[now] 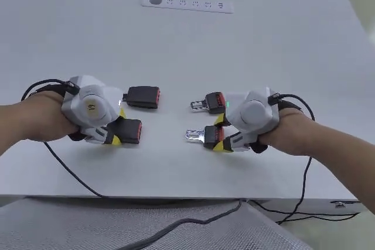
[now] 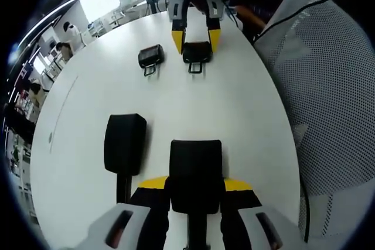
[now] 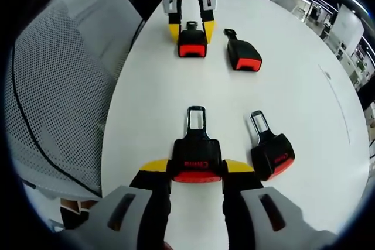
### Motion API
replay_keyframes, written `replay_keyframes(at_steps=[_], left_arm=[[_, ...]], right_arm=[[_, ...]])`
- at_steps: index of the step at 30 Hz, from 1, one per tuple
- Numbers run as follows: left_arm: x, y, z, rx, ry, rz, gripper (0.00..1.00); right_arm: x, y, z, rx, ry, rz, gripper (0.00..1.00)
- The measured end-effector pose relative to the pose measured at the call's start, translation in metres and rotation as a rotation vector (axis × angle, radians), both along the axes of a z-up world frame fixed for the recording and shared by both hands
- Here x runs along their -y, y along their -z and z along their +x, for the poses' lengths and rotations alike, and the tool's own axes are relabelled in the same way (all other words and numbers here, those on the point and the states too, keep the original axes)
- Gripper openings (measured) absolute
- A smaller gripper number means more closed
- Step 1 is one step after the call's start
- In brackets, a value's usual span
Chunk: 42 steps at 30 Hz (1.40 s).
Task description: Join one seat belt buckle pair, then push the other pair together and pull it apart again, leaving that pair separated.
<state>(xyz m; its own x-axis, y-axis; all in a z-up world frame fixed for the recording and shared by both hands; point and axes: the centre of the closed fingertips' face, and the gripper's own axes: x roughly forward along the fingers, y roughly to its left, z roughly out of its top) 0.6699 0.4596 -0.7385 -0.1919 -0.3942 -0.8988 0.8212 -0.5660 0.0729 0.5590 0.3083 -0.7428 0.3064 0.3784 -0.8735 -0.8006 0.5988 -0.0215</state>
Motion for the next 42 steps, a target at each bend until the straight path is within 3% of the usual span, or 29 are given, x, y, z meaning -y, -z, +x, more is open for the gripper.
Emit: replay_keyframes(at_steps=[10, 22, 42], left_arm=[[-0.001, 0.0, 0.0, -0.014, -0.008, -0.013, 0.33], [-0.001, 0.0, 0.0, -0.017, -0.031, -0.008, 0.33], [-0.002, 0.001, -0.001, -0.029, -0.04, -0.002, 0.33]], right_arm=[[0.0, 0.002, 0.002, 0.01, -0.021, -0.016, 0.33], [-0.004, 0.0, 0.005, 0.012, 0.008, 0.011, 0.32], [-0.037, 0.0, 0.026, 0.063, 0.019, 0.052, 0.33]])
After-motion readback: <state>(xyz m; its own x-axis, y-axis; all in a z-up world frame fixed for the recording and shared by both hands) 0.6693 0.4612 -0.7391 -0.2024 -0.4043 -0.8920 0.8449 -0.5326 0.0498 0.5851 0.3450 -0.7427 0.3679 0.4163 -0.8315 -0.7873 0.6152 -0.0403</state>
